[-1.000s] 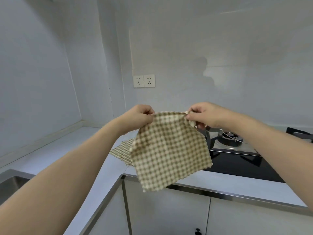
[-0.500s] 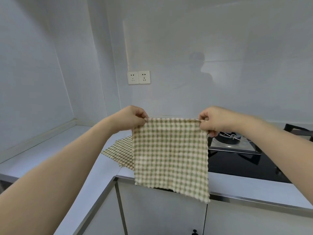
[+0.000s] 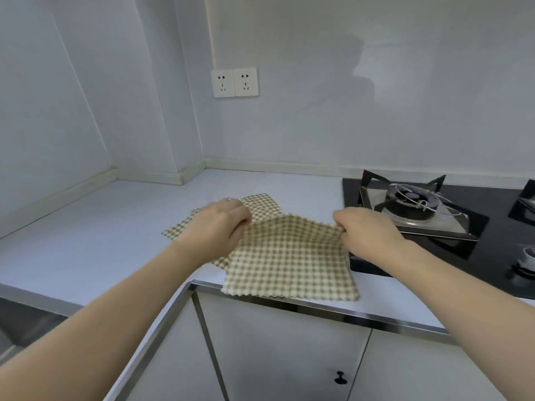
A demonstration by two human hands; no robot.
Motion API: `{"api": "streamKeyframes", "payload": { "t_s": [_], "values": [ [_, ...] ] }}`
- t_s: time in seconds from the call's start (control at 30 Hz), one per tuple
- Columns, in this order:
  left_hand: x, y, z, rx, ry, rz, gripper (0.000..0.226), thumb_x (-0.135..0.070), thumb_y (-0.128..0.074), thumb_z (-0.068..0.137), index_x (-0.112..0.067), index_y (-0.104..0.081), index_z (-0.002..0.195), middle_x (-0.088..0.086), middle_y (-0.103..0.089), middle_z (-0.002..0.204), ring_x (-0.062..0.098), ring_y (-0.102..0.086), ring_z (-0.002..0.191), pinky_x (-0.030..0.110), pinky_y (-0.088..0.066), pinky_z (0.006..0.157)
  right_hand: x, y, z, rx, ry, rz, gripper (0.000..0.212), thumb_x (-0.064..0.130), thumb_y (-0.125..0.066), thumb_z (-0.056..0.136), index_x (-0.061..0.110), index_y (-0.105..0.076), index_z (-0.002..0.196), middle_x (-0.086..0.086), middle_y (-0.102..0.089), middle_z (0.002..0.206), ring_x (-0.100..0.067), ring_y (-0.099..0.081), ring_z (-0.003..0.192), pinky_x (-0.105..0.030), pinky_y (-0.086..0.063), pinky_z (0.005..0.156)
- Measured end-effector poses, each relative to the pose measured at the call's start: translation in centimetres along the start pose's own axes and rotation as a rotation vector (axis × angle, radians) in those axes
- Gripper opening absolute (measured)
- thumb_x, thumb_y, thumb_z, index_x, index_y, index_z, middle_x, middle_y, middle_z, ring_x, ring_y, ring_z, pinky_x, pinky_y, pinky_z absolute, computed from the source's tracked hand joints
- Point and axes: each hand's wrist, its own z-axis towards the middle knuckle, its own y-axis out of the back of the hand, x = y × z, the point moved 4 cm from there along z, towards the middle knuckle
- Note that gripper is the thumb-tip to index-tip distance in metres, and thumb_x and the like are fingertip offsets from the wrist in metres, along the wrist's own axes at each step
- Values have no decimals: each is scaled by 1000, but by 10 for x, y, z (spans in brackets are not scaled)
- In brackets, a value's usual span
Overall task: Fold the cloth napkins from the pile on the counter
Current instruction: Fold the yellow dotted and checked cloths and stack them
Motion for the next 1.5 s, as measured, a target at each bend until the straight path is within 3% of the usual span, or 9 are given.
{"api": "streamKeyframes", "payload": {
  "t_s": [0.2, 0.4, 0.57, 0.7, 0.87, 1.07, 1.23, 1.37, 1.5],
  "values": [
    [-36, -35, -70, 128, -160, -2, 7, -13, -51, 79, -15, -57, 82, -2, -55, 81, 17, -47, 70, 30, -42, 62, 16, -41, -42, 149, 95, -92, 32, -2, -47, 80, 22, -52, 101, 2, -59, 106, -22, -52, 102, -32, -39, 69],
    [-44, -39, -81, 111, -162, 87, 26, -2, -65, 75, -18, -51, 90, -3, -55, 80, 19, -49, 68, 31, -43, 59, 22, -40, -63, 111, 181, -268, 31, 2, -47, 83, 19, -53, 108, 1, -57, 111, -22, -53, 101, -30, -33, 73],
    [-47, -30, -86, 141, -201, 149, 41, 9, -55, 59, -19, -49, 89, -1, -56, 84, 20, -50, 65, 27, -34, 56, 18, -46, -81, 9, 152, -142, 26, 8, -50, 79, 14, -57, 104, -3, -60, 108, -26, -55, 99, -34, -38, 80],
    [-44, -32, -92, 226, -206, 116, 24, -15, -52, 73, -20, -60, 96, -5, -58, 93, 16, -54, 75, 27, -46, 61, 18, -43, -90, -18, 159, 116, 27, 29, -52, 84, 19, -58, 109, 4, -59, 110, -21, -53, 104, -34, -41, 88],
    [-42, -33, -88, 209, -202, 100, 22, -32, -48, 86, -21, -65, 95, -8, -60, 90, 13, -57, 75, 26, -47, 62, 22, -55, -99, 111, 154, 143, 61, 71, -50, 81, 30, -48, 126, 14, -47, 124, -11, -43, 115, -29, -34, 98],
    [-40, -6, -57, 54, 304, -375, 8, -21, -58, 93, -22, -64, 87, -13, -61, 82, 7, -56, 73, 24, -46, 63, 12, -58, -97, 85, 23, 322, 44, 58, -52, 89, 23, -58, 116, 9, -53, 115, -15, -47, 108, -31, -39, 94],
    [-45, 16, -30, 23, 432, -463, 12, -17, -53, 91, -17, -58, 81, -5, -58, 71, 15, -51, 60, 29, -42, 54, -4, -53, -94, 16, -115, 510, 21, 41, -52, 95, 23, -64, 96, 10, -58, 95, -16, -55, 97, -34, -46, 85],
    [-42, 23, -18, 64, 481, -494, 13, -17, -54, 90, -13, -60, 80, -3, -58, 66, 14, -48, 53, 30, -44, 49, 8, -56, -94, 68, -112, 503, 64, 55, -61, 83, 25, -46, 137, 9, -52, 127, -16, -46, 119, -34, -40, 99],
    [-43, 33, -7, 62, 491, -495, 14, -18, -55, 89, -9, -62, 81, 15, -64, 74, 19, -50, 61, 31, -43, 55, 36, -61, -90, 36, -30, 392, 72, 67, -56, 79, 28, -45, 138, 7, -47, 137, -19, -40, 125, -35, -33, 104]
  ]
}}
